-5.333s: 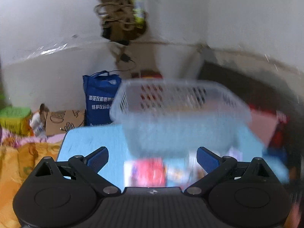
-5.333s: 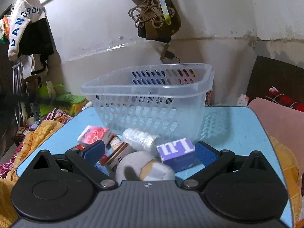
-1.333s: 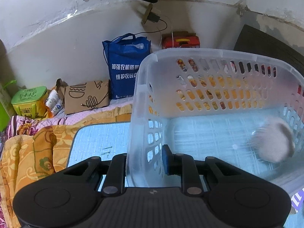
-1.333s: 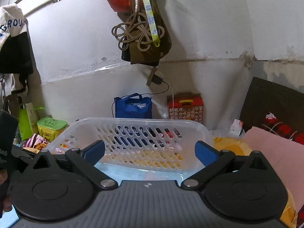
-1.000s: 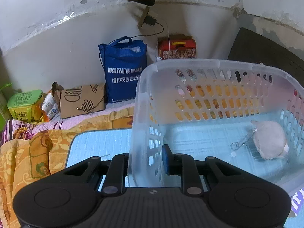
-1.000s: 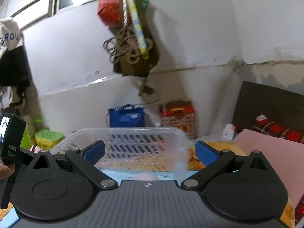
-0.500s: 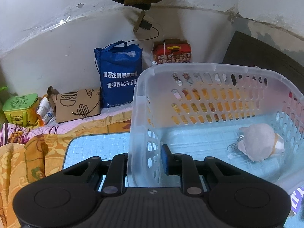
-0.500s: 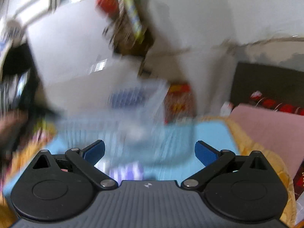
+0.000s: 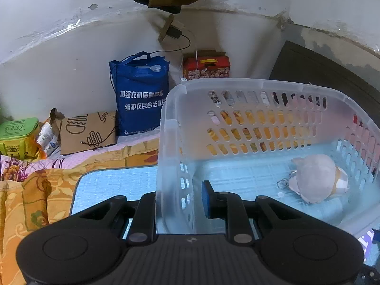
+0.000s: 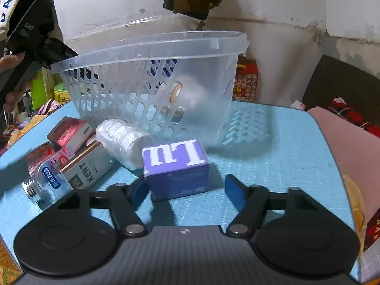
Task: Organize objects
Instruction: 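Grasp the purple Lu box with the right gripper and lift it, then lower the purple box into the basket and open the right gripper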
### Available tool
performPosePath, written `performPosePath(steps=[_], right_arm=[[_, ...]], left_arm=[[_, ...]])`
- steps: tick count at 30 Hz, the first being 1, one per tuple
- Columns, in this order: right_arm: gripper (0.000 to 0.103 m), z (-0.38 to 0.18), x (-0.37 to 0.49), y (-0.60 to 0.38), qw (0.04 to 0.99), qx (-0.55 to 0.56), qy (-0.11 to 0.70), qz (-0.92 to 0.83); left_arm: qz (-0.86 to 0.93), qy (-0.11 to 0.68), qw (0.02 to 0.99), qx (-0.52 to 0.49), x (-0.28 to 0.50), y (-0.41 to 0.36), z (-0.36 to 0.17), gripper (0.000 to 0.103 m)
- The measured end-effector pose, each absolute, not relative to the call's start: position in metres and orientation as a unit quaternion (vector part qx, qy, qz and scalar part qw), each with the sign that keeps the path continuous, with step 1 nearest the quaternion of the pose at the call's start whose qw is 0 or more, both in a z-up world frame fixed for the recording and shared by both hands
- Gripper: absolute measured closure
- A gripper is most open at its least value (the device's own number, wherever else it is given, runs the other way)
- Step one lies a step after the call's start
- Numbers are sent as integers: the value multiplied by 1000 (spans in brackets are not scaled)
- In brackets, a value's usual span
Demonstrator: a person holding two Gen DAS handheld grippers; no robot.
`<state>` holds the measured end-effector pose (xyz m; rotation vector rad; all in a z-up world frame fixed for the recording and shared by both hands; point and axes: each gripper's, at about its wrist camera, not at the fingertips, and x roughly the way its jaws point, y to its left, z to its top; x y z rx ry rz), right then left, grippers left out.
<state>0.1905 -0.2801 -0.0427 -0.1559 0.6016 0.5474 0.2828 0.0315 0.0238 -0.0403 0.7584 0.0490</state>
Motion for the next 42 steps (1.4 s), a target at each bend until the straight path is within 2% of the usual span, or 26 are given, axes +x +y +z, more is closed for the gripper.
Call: performPosePath(steps=[14, 15, 16, 26, 29, 34, 39, 42], right_arm=[[37, -45, 194, -280, 917, -69, 285, 272], [38, -45, 193, -280, 918, -69, 281, 273], [47, -44, 191, -280, 920, -71, 277, 269], [47, -32, 161, -295, 930, -54, 253, 262], [47, -25, 144, -306, 931, -20, 234, 280], [46, 4, 124, -320, 924, 48, 201, 322], [46, 64, 131, -285, 936, 14, 143, 320], [46, 87, 173, -246, 927, 5, 161, 338]], left_arm=[[20, 369, 929, -21, 282, 32, 23, 79], [20, 369, 929, -21, 282, 32, 23, 79], [20, 369, 929, -21, 282, 32, 23, 79], [17, 368, 930, -21, 284, 32, 24, 79], [13, 366, 930, -23, 285, 33, 24, 79], [5, 367, 930, -27, 286, 33, 24, 78], [3, 367, 930, -28, 287, 33, 23, 78], [2, 368, 929, -29, 287, 33, 23, 77]])
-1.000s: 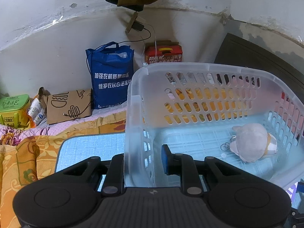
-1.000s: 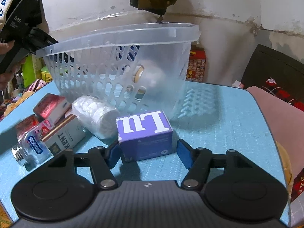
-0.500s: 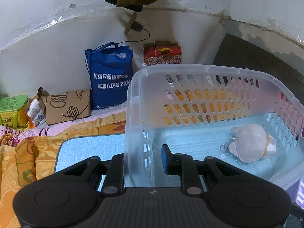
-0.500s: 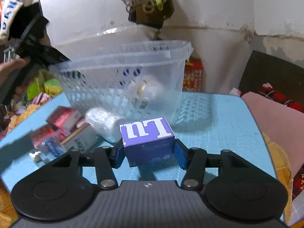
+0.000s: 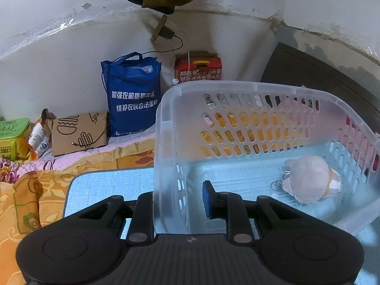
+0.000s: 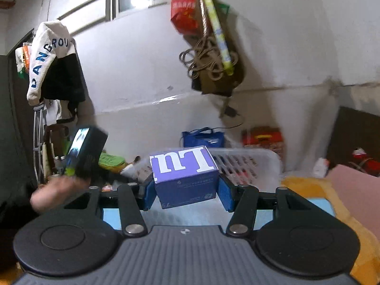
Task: Organize objects
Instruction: 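Lower the purple box into the basket and open the right gripper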
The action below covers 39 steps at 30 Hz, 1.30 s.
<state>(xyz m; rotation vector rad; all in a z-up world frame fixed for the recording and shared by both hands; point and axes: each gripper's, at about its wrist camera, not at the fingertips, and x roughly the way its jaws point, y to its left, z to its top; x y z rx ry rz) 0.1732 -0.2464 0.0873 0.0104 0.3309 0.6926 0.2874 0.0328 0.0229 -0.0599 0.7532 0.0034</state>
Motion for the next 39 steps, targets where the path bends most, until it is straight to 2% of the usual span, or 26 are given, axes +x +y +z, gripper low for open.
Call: performPosePath(steps=[6, 17, 18, 20, 21, 25, 28, 31, 39], right_arm=[[46, 86, 248, -193, 910, 21, 224, 347], [44, 69, 259, -178, 905, -5, 245, 348], [42, 68, 260, -178, 906, -3, 244, 345], [16, 69, 257, -179, 910, -3, 235, 342], [12, 69, 255, -180, 915, -6, 225, 335], [10, 72, 247, -188, 917, 1, 212, 338], [4, 74, 241, -199, 921, 15, 205, 330], [1, 77, 237, -206, 923, 23, 198, 329], [1, 75, 237, -206, 921, 19, 201, 333]], left_arm=[[-1, 367, 930, -31, 287, 33, 22, 77], [-6, 367, 930, -31, 286, 34, 21, 76], [-6, 367, 930, -31, 286, 34, 21, 76], [-6, 367, 930, -31, 286, 34, 21, 76], [-6, 367, 930, -31, 286, 34, 21, 76], [-6, 367, 930, -33, 286, 33, 21, 75], [-6, 367, 930, -31, 286, 33, 21, 75], [-5, 367, 930, -32, 286, 34, 21, 75], [-5, 367, 929, -33, 285, 33, 21, 75]])
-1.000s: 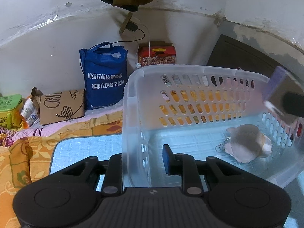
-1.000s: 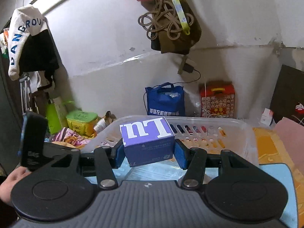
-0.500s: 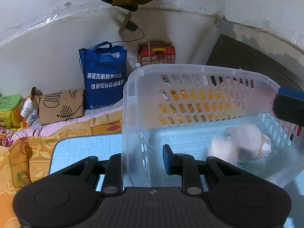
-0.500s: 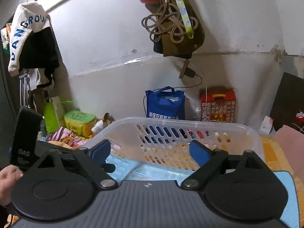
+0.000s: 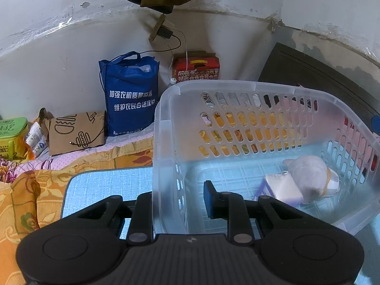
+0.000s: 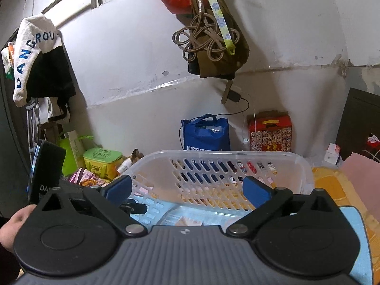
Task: Organize objects
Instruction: 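Lower the purple box into the basket and open the right gripper, then return the right gripper to the table and grasp the white wrapped roll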
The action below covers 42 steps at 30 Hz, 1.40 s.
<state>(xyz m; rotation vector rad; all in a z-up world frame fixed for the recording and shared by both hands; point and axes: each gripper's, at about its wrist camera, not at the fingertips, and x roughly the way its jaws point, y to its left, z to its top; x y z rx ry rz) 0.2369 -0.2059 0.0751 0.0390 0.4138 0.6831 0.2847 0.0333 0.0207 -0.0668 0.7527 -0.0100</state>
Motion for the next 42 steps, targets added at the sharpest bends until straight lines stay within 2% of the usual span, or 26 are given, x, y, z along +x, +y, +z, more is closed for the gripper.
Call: performPosePath(steps=[10, 16, 25, 42], right_arm=[[0, 79, 173, -240, 940, 45, 141, 308], [0, 63, 147, -236, 941, 15, 152, 301], [0, -6, 164, -220, 936, 18, 252, 245], [0, -29, 182, -231, 921, 92, 313, 211]], left_arm=[[-5, 368, 929, -33, 285, 35, 21, 75], [-5, 370, 928, -33, 285, 34, 22, 75], [-5, 370, 928, -32, 285, 34, 22, 75], [-6, 370, 929, -32, 285, 34, 21, 75]])
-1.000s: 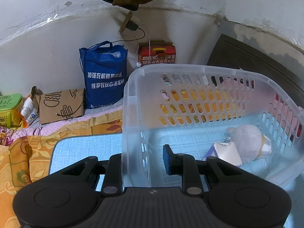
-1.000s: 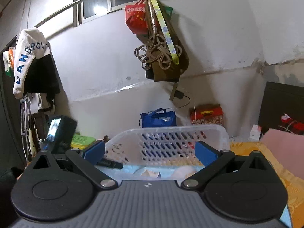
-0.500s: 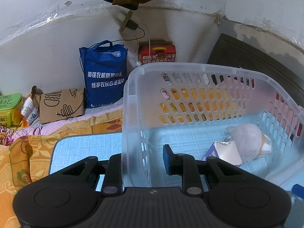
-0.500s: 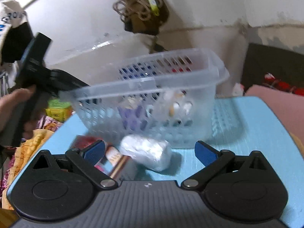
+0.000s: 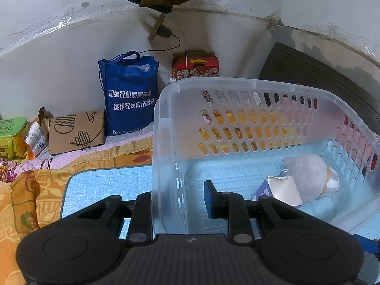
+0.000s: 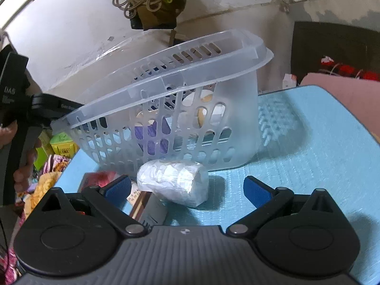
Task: Organize objects
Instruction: 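Return the right gripper to the table and grasp the white wrapped roll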
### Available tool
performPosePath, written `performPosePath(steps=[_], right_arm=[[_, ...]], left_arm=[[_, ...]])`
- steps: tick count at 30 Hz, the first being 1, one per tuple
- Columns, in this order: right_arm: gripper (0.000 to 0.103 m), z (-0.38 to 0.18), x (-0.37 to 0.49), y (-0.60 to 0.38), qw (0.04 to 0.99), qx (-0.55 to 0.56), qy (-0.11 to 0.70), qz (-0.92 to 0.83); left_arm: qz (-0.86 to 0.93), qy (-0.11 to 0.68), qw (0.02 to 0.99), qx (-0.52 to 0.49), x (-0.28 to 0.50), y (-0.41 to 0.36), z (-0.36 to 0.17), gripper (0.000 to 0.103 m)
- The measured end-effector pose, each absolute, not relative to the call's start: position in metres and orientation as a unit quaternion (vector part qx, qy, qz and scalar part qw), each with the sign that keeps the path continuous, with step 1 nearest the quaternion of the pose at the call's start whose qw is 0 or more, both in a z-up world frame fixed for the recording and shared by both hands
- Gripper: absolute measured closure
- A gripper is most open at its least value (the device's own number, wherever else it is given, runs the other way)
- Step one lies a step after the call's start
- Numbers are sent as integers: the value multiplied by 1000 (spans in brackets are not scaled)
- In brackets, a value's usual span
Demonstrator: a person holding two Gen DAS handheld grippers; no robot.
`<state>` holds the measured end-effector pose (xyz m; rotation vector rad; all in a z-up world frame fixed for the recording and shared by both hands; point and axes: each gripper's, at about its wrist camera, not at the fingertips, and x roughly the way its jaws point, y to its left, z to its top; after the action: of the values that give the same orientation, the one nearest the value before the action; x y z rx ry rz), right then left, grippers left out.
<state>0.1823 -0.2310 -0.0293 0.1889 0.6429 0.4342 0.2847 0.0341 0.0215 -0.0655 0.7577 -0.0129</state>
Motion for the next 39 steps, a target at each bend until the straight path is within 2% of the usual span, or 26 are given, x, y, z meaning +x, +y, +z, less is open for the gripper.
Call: performPosePath(steps=[5, 21, 27, 31, 39], right_arm=[[0, -30, 189, -220, 910, 123, 337, 209], [0, -37, 213, -196, 912, 84, 363, 170], [10, -36, 214, -194, 916, 62, 360, 168], [24, -34, 209, -193, 915, 50, 357, 181], [24, -25, 189, -204, 924, 36, 335, 182]], left_arm=[[-7, 370, 929, -32, 285, 34, 21, 75], [-6, 371, 928, -35, 284, 35, 22, 75], [-7, 369, 929, -36, 284, 36, 21, 75], [-7, 368, 929, -36, 282, 35, 21, 74], [-7, 368, 929, -40, 281, 35, 21, 74]])
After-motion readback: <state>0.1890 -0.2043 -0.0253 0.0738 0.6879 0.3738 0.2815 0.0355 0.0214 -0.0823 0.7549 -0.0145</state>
